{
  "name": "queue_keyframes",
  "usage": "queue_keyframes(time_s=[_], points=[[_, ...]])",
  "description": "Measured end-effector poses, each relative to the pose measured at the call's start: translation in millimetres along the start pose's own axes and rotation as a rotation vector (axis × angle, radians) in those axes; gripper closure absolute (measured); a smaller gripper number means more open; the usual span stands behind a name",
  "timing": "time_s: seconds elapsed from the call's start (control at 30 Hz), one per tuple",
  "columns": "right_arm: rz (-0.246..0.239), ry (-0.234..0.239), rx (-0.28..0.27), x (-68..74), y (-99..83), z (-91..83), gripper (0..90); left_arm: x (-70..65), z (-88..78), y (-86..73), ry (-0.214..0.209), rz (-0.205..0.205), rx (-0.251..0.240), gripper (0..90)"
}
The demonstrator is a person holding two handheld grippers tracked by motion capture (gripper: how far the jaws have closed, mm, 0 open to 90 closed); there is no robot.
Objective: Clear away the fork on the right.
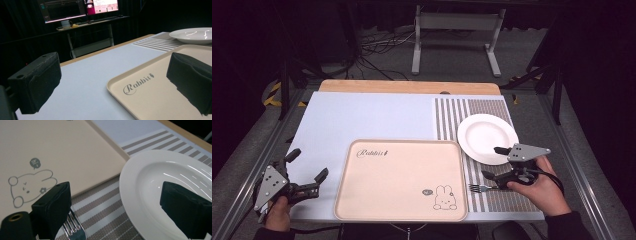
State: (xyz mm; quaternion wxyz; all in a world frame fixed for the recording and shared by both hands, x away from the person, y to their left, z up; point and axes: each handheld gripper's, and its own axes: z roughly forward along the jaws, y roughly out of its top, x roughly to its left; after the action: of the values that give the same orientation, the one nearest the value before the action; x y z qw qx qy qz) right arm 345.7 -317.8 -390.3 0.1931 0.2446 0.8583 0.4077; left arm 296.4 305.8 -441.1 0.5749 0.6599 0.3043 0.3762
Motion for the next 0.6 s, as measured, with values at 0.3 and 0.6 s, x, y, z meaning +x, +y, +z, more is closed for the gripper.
queue_keyframes(time_s=[0.3,0.6], points=[[-0.090,0.044,0.182,-4.6,9.5,1.3,14.6,0.6,-0.7,0.3,0.002,-0.002,-0.003,0.2],[-0.159,0.148,0.326,-8.9,11.9,7.9,15.5,0.9,-0.8,0.3,0.002,-0.001,-0.003,0.2]])
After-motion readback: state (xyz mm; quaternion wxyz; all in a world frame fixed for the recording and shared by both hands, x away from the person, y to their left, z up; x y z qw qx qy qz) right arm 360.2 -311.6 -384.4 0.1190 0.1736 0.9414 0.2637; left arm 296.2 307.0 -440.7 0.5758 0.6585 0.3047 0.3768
